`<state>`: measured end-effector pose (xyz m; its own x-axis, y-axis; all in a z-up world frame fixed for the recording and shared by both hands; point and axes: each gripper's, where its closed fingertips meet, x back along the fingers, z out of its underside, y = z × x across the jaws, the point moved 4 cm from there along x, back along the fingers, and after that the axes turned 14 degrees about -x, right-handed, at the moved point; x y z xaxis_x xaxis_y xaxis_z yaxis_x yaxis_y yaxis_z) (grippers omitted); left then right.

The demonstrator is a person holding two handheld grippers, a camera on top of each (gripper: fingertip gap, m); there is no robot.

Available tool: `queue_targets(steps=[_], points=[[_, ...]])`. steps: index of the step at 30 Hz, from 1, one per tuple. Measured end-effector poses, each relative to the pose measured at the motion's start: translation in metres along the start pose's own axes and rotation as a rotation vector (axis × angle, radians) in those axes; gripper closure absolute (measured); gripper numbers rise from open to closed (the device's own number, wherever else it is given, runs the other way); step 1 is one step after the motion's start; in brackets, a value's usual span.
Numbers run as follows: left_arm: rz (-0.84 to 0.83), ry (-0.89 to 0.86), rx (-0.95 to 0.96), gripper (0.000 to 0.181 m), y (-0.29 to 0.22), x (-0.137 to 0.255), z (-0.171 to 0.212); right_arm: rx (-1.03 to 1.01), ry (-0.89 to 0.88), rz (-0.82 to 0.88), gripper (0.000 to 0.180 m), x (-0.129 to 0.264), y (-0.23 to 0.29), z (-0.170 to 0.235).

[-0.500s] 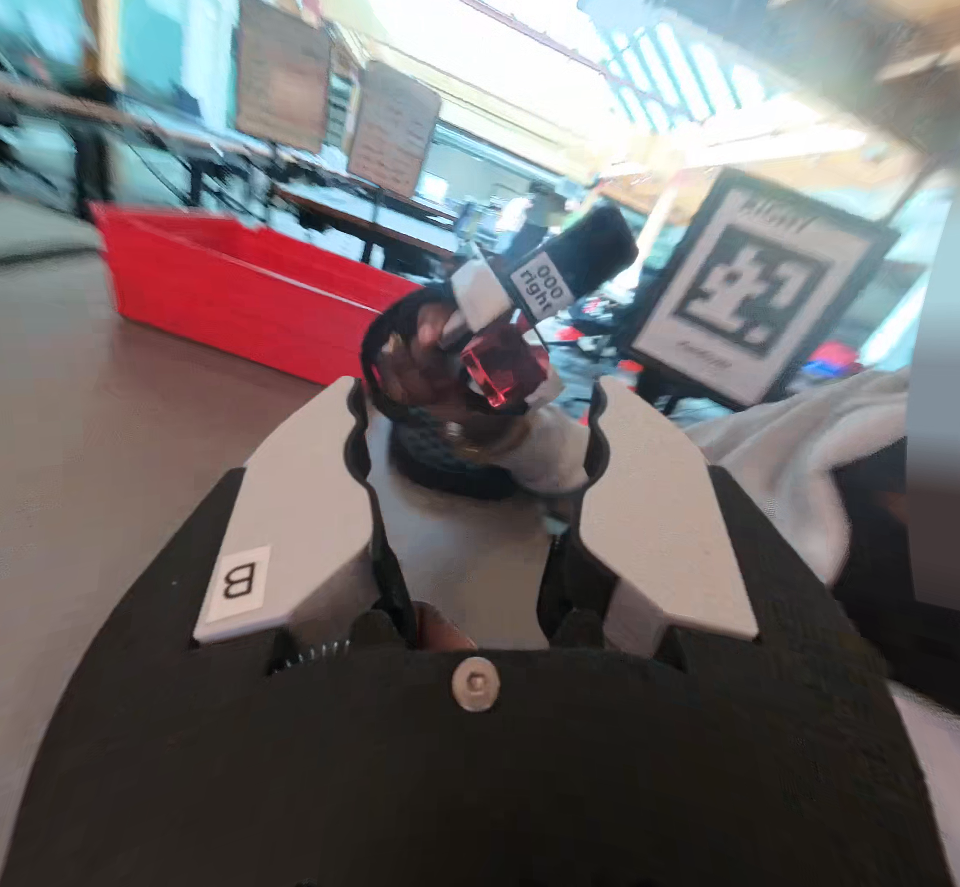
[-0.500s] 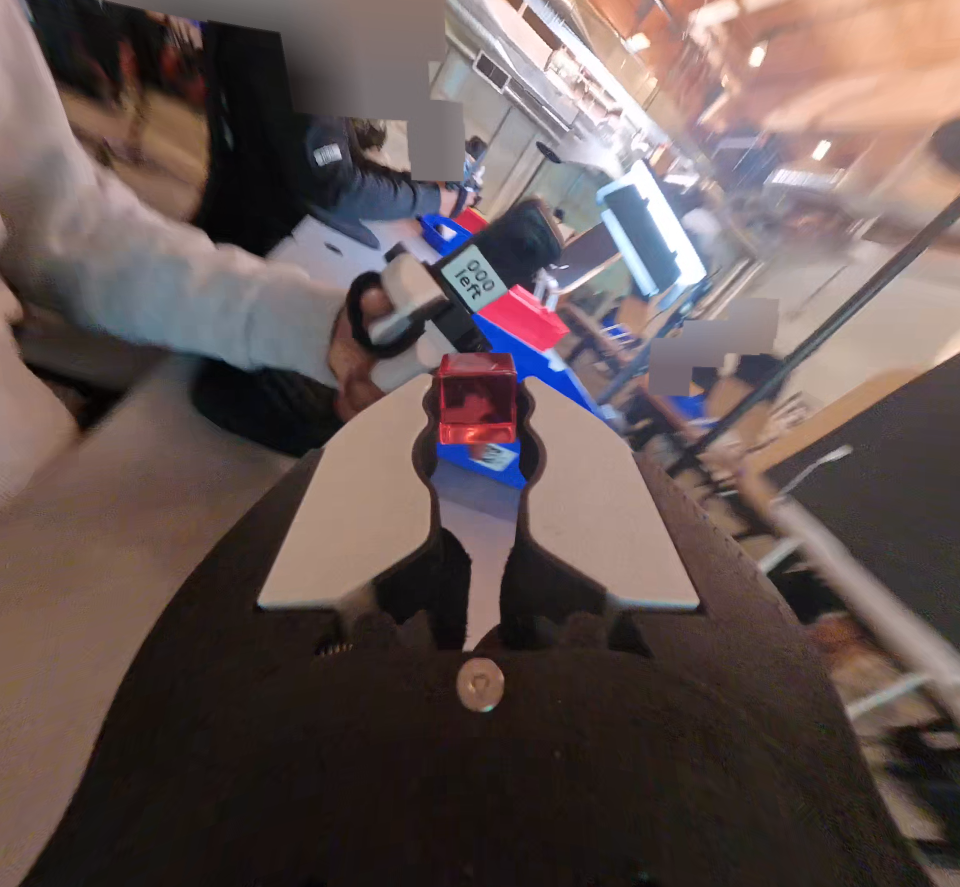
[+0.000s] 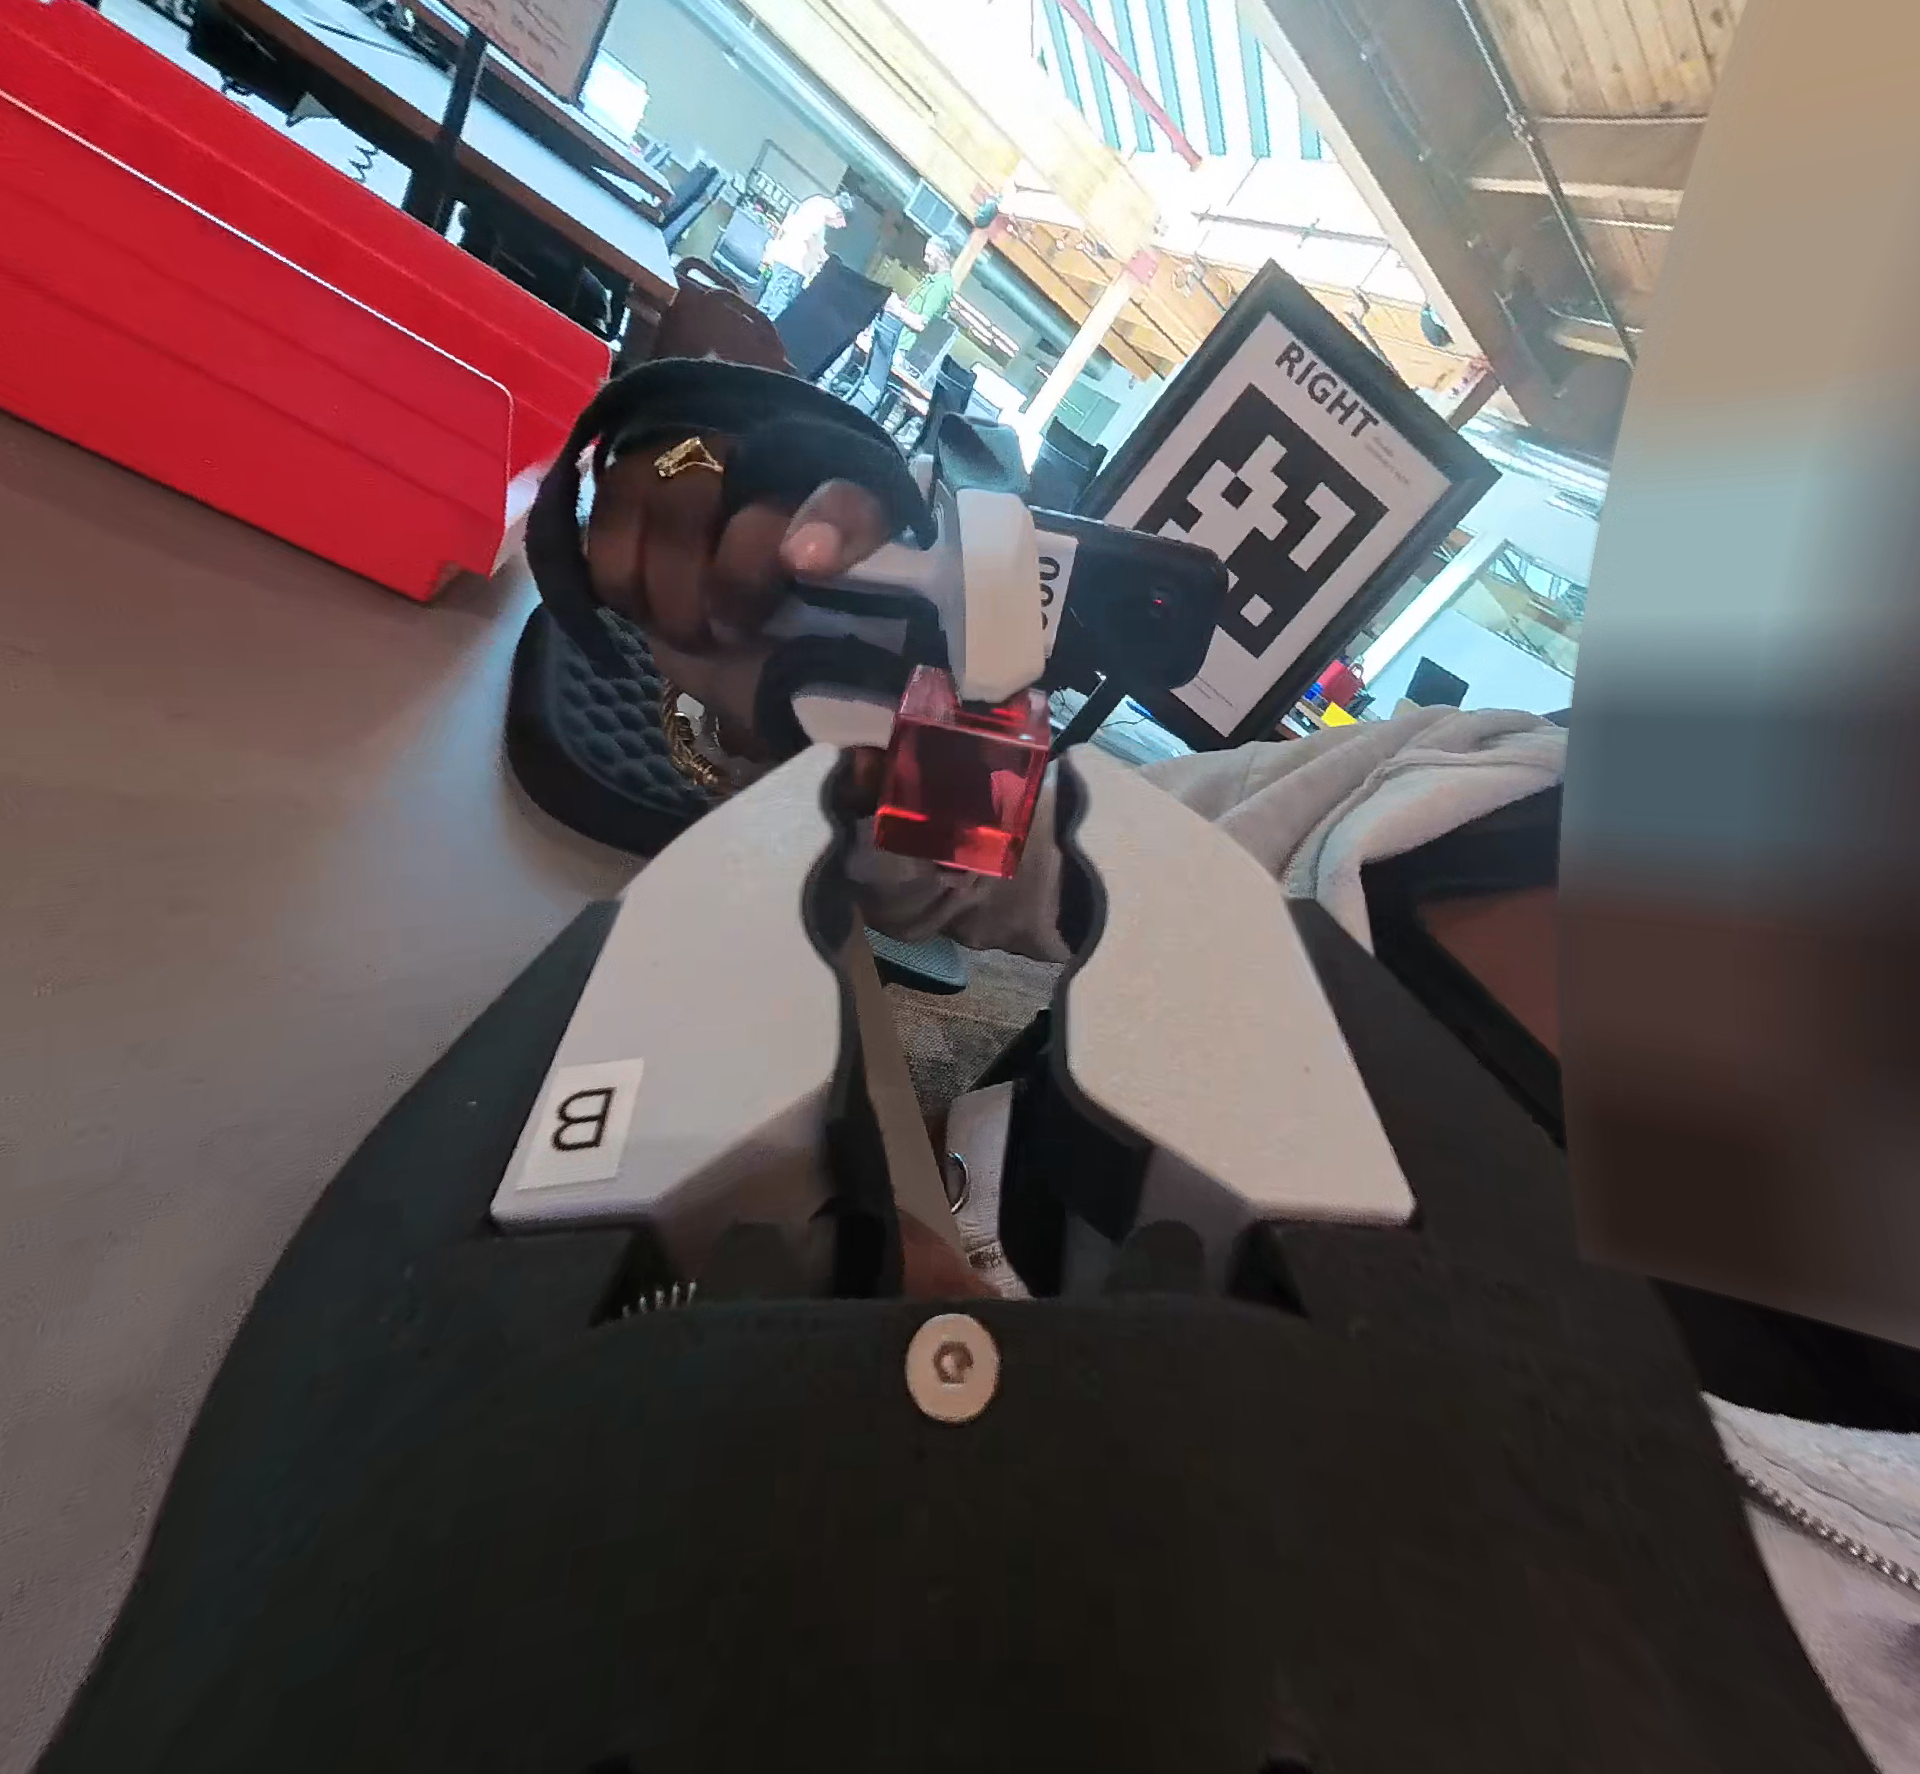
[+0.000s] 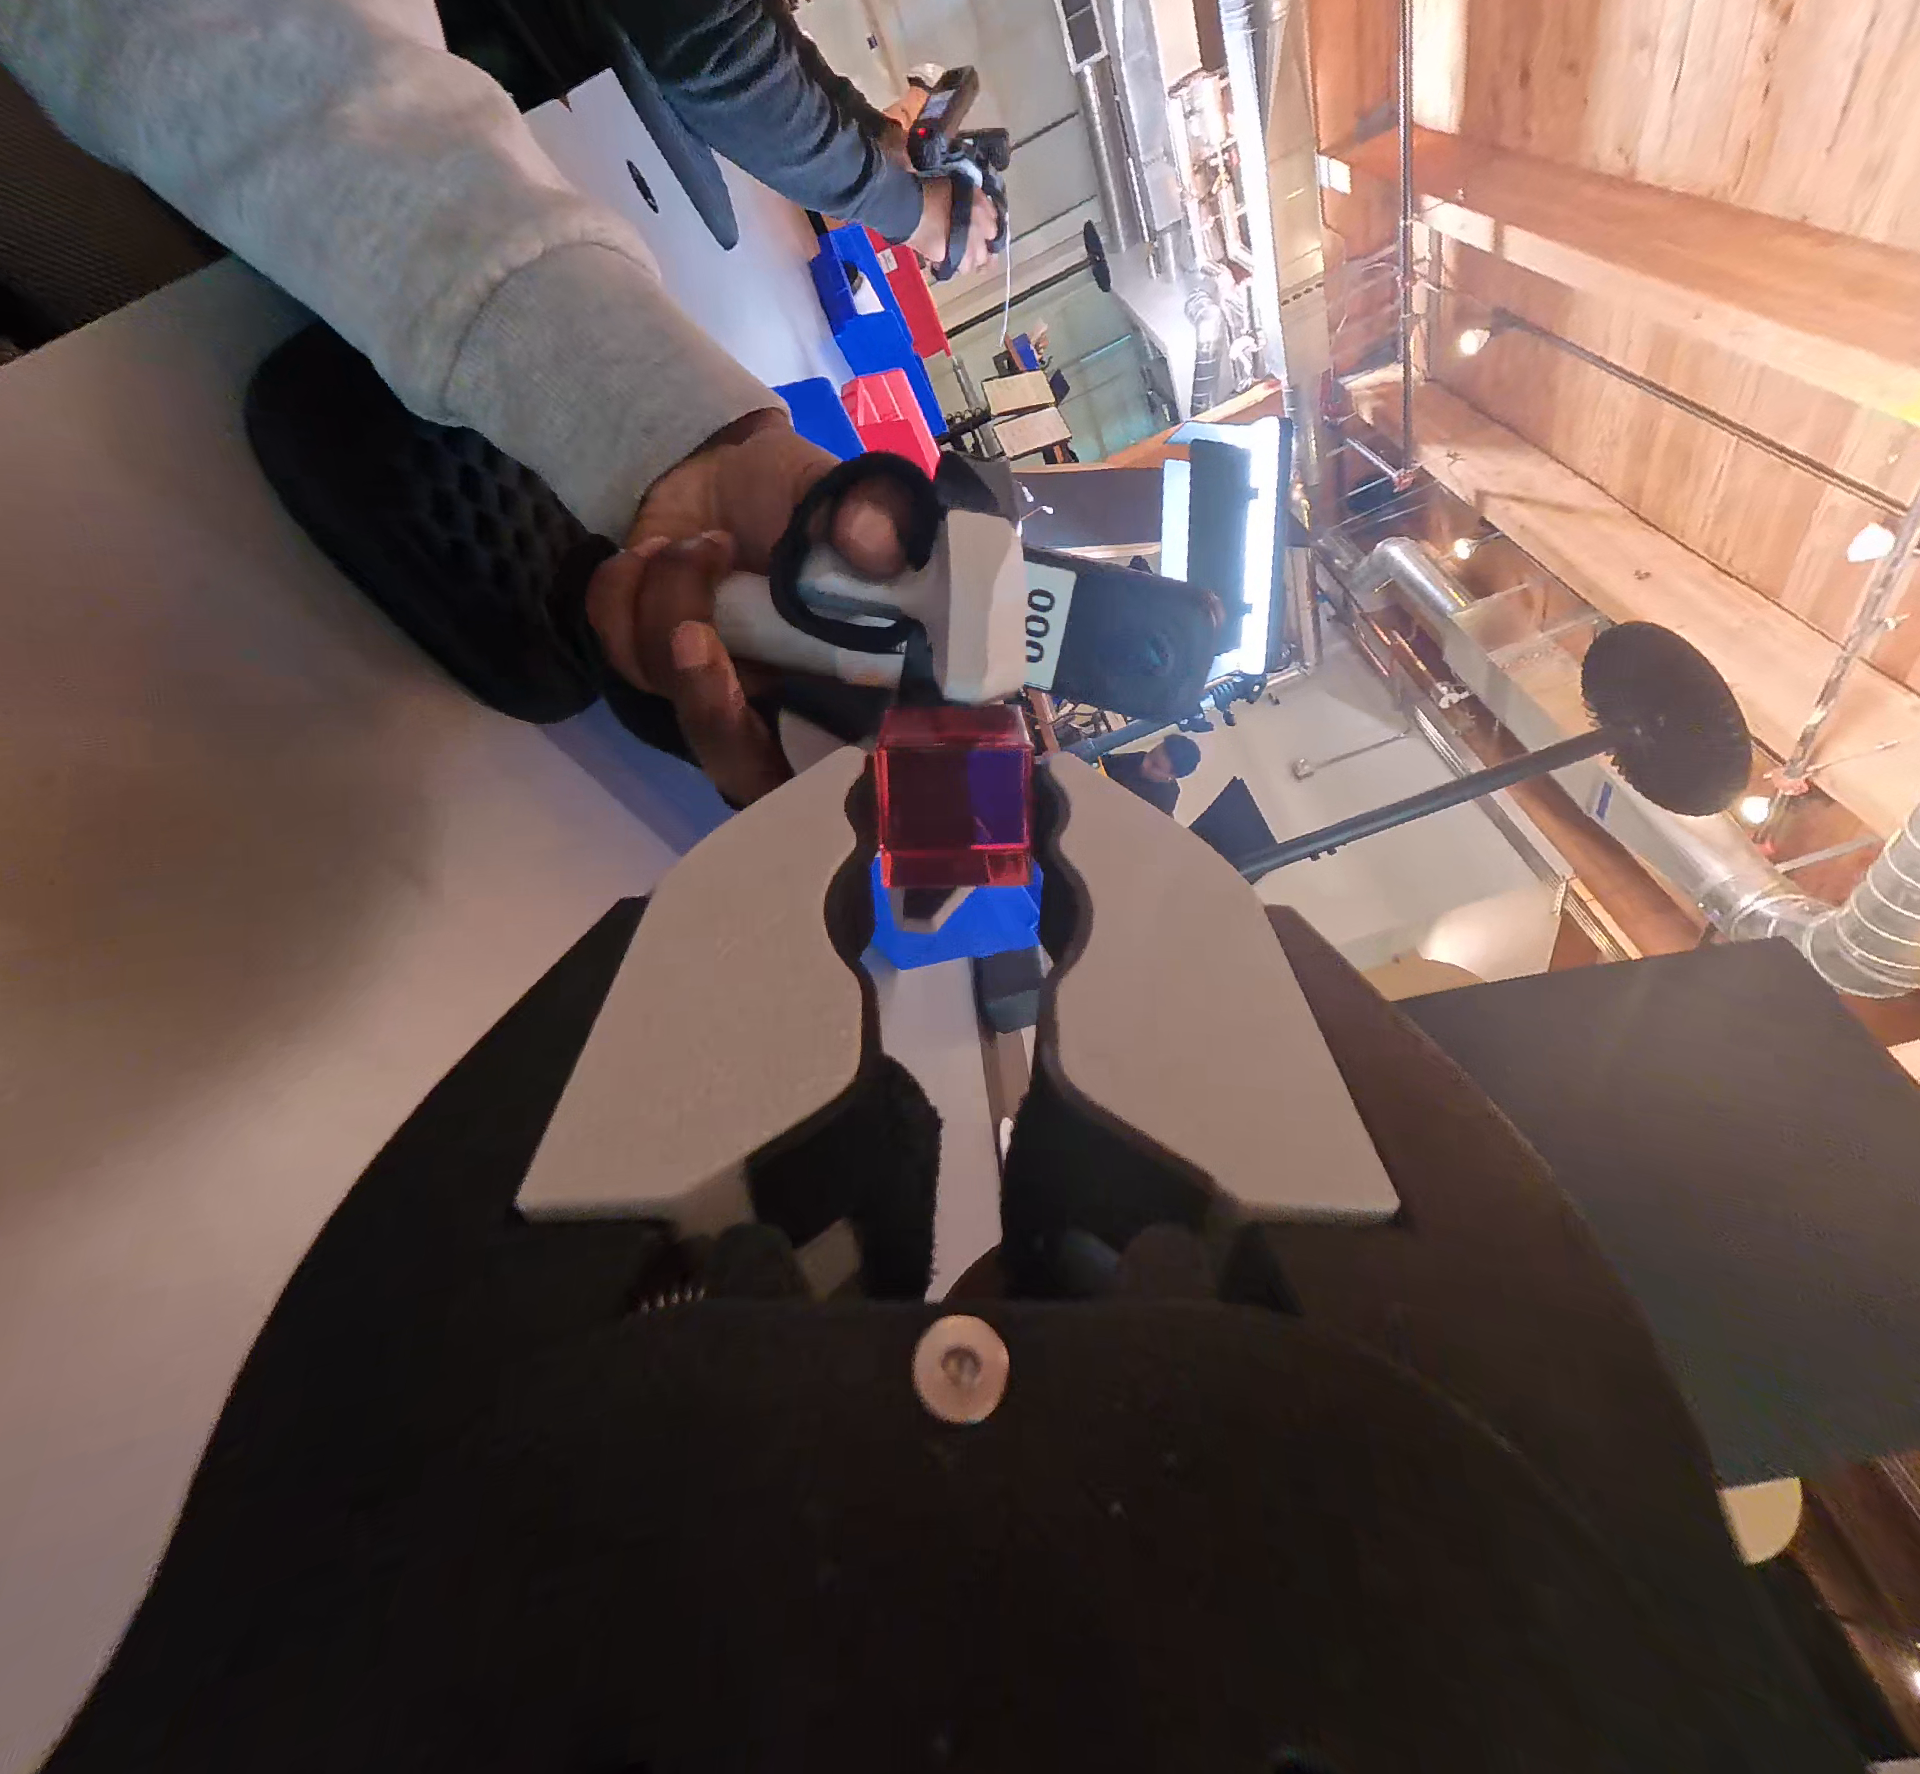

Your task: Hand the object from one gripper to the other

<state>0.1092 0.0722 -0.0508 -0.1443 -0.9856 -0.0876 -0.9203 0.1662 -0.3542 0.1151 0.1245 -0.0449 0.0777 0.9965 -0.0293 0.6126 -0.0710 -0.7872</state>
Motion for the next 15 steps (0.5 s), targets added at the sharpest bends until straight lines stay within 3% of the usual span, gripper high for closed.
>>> queue_targets(steps=[1, 7, 9, 12, 15], points=[[0.006, -0.002, -0.004, 0.150, -0.001, 0.000, 0.000, 0.000, 0.001, -0.004, 0.152, 0.000, 0.001, 0.000], [-0.016, -0.018, -0.095, 0.152, -0.002, 0.001, -0.002, -0.035, -0.017, 0.010, 0.151, -0.001, -0.001, -0.001], [-0.056, -0.064, -0.176, 0.152, -0.002, 0.003, -0.009, -0.124, -0.040, 0.022, 0.143, 0.000, -0.006, -0.002], [-0.246, -0.076, -0.419, 0.153, 0.003, 0.012, -0.020, -0.494, -0.135, -0.020, 0.125, 0.005, -0.025, -0.002], [-0.457, -0.020, -0.753, 0.152, 0.007, 0.019, -0.025, -1.075, -0.252, -0.108, 0.121, 0.010, -0.048, 0.013]])
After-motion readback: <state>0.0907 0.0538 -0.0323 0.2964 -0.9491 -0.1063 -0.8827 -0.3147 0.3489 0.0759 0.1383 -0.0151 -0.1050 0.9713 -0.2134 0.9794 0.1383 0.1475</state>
